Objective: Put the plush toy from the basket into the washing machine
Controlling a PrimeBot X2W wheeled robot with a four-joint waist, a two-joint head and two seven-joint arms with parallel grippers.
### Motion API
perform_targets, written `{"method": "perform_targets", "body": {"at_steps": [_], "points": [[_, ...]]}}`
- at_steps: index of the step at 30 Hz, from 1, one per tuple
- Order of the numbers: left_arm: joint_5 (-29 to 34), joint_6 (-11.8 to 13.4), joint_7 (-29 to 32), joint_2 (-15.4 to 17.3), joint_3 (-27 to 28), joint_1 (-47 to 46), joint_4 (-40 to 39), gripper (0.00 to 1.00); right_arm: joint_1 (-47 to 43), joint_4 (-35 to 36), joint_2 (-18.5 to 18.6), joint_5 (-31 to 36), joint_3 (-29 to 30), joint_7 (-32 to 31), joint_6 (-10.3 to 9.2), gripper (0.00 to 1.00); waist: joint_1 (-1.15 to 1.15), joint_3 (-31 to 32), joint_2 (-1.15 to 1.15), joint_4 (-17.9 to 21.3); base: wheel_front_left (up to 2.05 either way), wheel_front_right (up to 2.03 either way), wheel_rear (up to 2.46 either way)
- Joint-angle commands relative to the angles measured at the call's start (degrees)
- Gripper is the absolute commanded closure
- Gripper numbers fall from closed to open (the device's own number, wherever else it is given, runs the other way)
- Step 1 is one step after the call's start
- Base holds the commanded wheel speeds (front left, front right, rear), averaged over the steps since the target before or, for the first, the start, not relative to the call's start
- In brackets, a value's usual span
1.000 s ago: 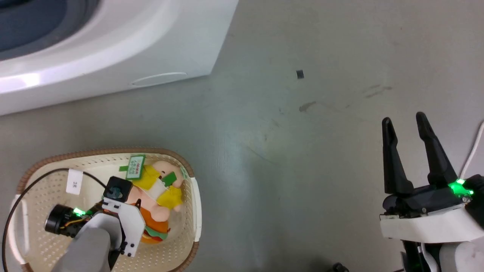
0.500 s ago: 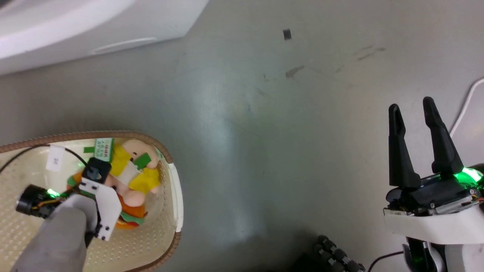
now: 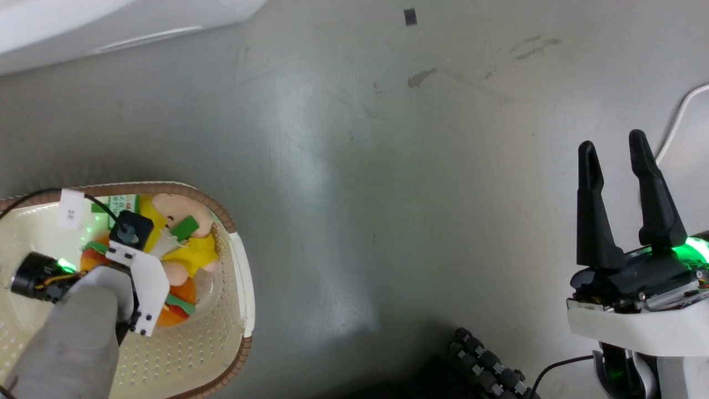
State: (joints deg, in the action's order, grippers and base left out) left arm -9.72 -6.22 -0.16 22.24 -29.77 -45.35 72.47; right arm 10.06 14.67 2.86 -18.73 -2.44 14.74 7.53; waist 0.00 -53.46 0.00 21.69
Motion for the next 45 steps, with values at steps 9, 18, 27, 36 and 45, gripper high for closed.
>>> {"method": "perform_targets", "body": {"at_steps": [9, 18, 27, 36, 45], "points": [[-2.8, -0.2, -5.4, -3.8, 0.5, 4.9, 1.0, 1.00, 0.7, -2.1, 0.0, 0.6, 1.5, 0.3, -0.04, 0.00, 0.00, 8.6, 0.00, -3.4, 0.00, 0.00, 0.00], [-5.6, 0.4, -13.0, -7.4, 1.8, 9.5, 0.0, 1.00, -1.2, -5.7, 0.0, 4.1, 3.3, 0.3, -0.04, 0.00, 0.00, 20.6, 0.00, -8.6, 0.00, 0.00, 0.00], [-8.2, 2.0, -14.8, -9.1, 4.5, 16.0, -9.0, 1.00, -5.3, -7.1, 0.0, 7.4, 3.4, 0.3, -0.04, 0.00, 0.00, 32.3, 0.00, -13.2, 0.00, 0.00, 0.00], [-8.7, 3.8, -14.8, -9.7, 9.1, 26.8, -27.4, 1.00, -9.1, -7.4, 0.0, 9.7, 4.3, 0.3, -0.04, 0.00, 0.00, 40.4, 0.00, -17.8, 0.00, 0.00, 0.00], [-7.1, 4.3, -14.8, -9.9, 13.0, 34.2, -40.5, 1.00, -11.6, -7.3, 0.0, 9.6, 4.4, 0.3, -0.04, 0.00, 0.00, 44.4, 0.00, -20.4, 0.00, 0.00, 0.00]]}}
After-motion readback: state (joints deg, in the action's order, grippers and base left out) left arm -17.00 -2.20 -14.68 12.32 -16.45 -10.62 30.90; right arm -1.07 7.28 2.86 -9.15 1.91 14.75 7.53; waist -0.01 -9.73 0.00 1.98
